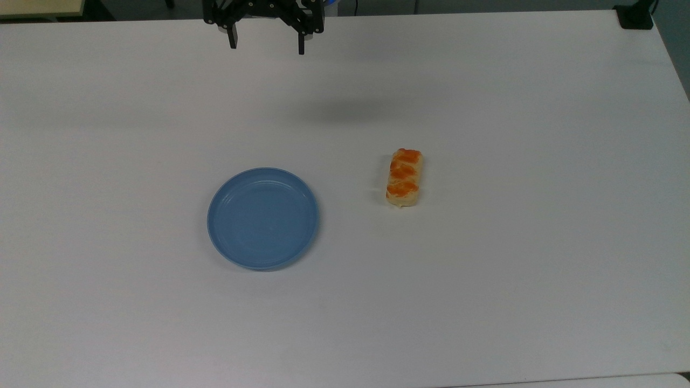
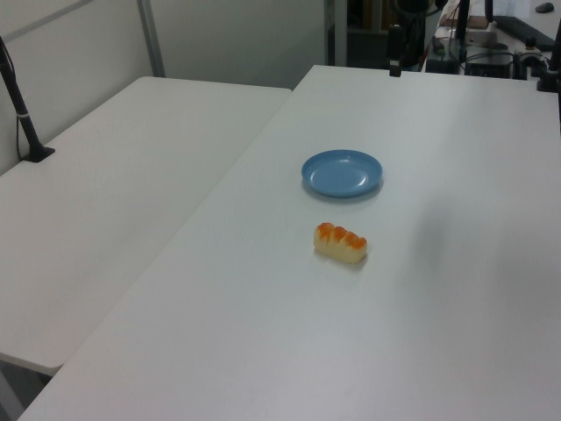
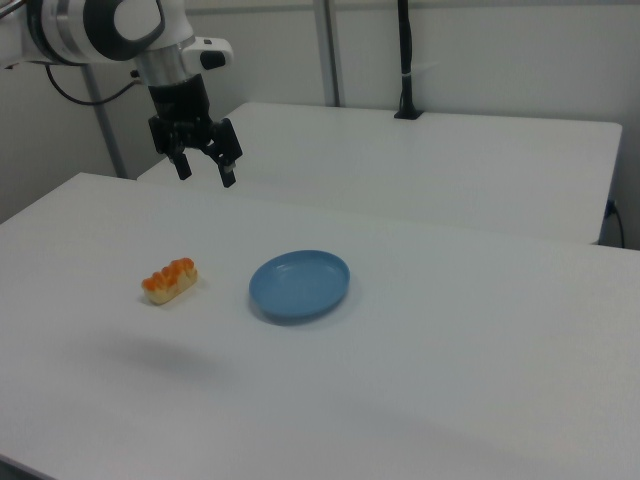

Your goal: Put the bread onto the plate

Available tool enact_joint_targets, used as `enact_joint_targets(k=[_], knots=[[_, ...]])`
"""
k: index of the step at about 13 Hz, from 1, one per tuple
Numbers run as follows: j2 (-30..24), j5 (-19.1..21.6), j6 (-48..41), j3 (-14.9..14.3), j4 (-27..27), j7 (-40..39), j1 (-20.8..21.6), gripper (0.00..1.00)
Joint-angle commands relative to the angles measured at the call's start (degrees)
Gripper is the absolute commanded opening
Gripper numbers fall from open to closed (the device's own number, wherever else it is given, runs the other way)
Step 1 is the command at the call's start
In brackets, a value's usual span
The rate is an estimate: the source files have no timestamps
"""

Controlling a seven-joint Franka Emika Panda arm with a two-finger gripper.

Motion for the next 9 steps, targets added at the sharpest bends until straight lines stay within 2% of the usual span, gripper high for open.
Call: enact_joint_targets(k=[1,9], knots=[[-1.64,0.40,-1.35,-0.45,-1.53,-1.33,0.32,1.00],[-1.64,0.84,-1.35,-0.45,-1.44,-1.34,0.23,1.00]])
